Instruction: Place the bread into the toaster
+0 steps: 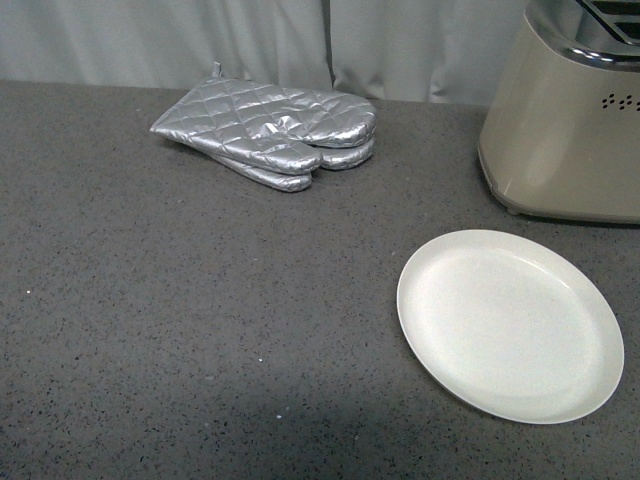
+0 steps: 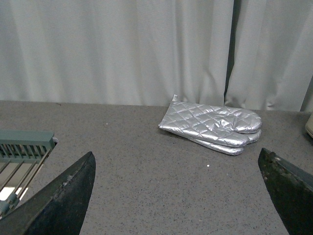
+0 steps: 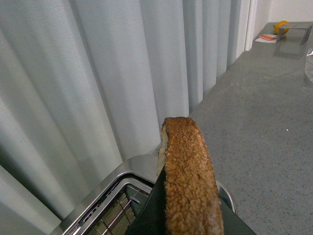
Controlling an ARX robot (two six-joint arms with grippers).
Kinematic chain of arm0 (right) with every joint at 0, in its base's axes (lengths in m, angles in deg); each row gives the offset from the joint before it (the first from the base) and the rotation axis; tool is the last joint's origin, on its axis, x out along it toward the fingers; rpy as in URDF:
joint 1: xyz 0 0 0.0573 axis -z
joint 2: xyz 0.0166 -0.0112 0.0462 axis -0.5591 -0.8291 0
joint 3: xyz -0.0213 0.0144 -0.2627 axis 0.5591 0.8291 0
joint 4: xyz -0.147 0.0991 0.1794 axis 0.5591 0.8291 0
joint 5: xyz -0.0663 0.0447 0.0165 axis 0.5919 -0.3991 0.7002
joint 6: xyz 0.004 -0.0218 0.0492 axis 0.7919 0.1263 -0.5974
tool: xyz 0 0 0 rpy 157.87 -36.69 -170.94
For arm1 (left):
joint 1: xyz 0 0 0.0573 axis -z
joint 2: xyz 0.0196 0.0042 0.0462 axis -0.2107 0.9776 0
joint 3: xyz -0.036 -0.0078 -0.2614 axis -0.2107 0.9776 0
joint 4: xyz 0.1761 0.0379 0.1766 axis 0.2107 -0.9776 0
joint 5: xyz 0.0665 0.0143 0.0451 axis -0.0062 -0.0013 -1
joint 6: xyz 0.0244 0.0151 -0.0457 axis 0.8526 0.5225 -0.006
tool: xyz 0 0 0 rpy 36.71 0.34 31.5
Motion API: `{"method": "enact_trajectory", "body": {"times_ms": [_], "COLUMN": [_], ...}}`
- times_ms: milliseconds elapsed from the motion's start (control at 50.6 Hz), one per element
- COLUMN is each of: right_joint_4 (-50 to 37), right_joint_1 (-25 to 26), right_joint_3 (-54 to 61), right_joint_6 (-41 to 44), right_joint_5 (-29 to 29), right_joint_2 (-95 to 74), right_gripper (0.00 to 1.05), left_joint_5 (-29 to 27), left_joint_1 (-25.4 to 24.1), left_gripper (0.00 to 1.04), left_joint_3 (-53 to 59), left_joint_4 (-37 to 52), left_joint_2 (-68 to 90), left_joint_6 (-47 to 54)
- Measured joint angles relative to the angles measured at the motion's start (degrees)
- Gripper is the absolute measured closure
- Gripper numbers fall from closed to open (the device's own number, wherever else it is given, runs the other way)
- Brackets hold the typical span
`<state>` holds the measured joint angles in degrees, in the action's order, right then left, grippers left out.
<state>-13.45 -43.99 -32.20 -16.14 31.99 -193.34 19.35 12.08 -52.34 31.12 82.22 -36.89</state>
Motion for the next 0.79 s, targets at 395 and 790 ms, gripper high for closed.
{"method": "enact_trajectory", "body": {"times_ms": [395, 790], "right_joint_4": [-3.04, -3.19], "right_joint_1": [1.31, 0.11], "right_joint_3": [-1.55, -5.40], "right_joint_6": [2.10, 4.20], "right_joint_5": [1.20, 1.99], "right_joint_2": [-1.77, -4.57], "right_gripper": [1.02, 1.02], "left_joint_5": [0.00, 0.00], "left_joint_1": [0.00, 0.00], "left_gripper": [0.07, 0.07], "left_joint_3": [0.00, 0.00], "left_joint_4": [0.00, 0.00], "left_joint_2": [0.00, 0.00], "left_joint_6": [0.00, 0.00]}}
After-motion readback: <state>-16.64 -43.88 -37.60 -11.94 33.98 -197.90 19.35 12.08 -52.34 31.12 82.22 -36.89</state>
